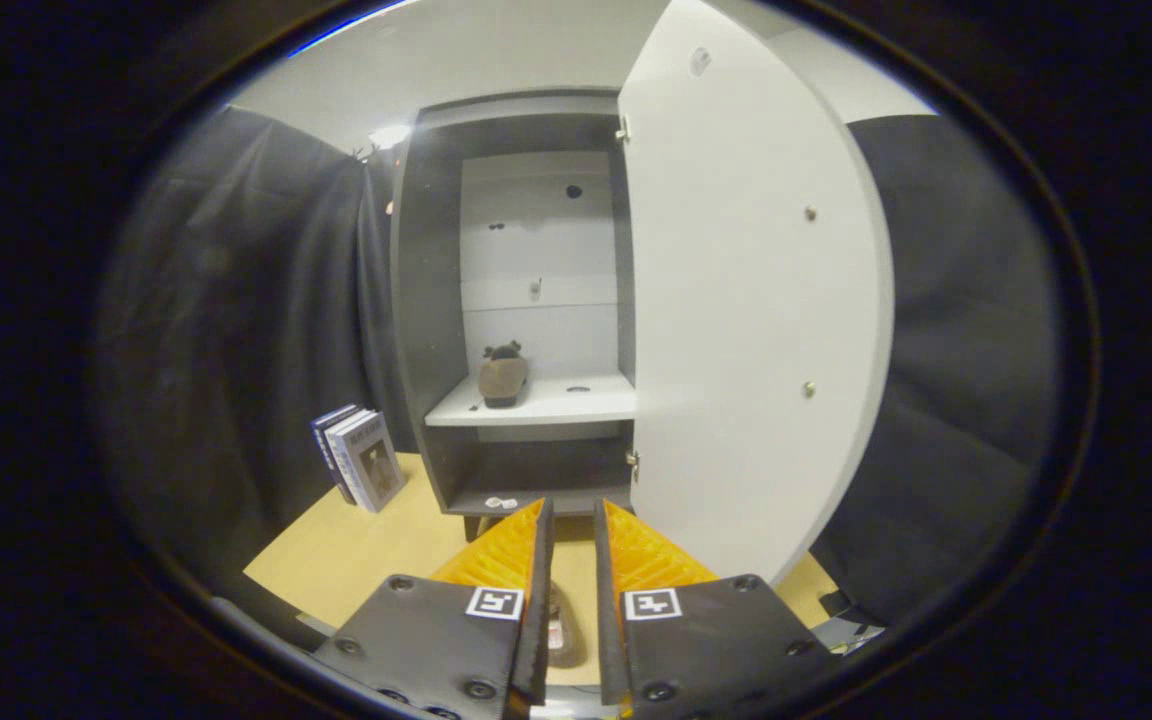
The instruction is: Open the shoe cabinet door, grab the shoes and put them into the shoe cabinet, then close the shoe cabinet door.
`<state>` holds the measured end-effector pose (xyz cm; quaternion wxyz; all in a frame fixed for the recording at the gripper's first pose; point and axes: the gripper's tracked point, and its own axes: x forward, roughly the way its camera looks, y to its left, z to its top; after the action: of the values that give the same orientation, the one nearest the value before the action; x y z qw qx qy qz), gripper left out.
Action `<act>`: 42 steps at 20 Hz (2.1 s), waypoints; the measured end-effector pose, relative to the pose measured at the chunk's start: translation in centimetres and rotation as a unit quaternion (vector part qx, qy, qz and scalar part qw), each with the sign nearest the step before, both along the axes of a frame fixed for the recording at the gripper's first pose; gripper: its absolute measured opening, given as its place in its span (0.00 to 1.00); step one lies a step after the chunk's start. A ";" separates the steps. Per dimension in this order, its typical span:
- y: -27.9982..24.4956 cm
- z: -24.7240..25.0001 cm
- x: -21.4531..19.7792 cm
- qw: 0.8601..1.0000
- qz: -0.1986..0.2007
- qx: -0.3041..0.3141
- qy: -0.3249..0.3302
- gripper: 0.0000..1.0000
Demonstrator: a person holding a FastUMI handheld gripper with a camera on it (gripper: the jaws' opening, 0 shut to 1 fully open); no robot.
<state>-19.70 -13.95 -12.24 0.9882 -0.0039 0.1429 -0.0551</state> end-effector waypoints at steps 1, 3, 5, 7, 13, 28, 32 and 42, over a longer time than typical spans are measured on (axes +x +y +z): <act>0.6 -0.9 0.3 1.000 0.004 -0.006 0.003 0.22; 2.1 -2.7 0.9 1.000 0.015 -0.010 0.007 0.23; 3.5 -4.8 1.4 0.999 0.030 -0.011 0.014 0.23; 4.6 -7.0 1.8 0.999 0.041 -0.009 0.029 0.24; 6.4 -14.3 2.3 0.993 0.062 0.010 0.102 0.27; 5.8 -29.4 2.1 0.963 0.086 -0.023 0.253 0.31; 5.5 -32.0 2.1 0.955 0.097 -0.037 0.278 0.31; 5.9 -36.2 3.1 0.941 0.114 -0.045 0.314 0.31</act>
<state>-16.56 -8.02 -48.41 0.8916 -0.0813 0.4420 0.0557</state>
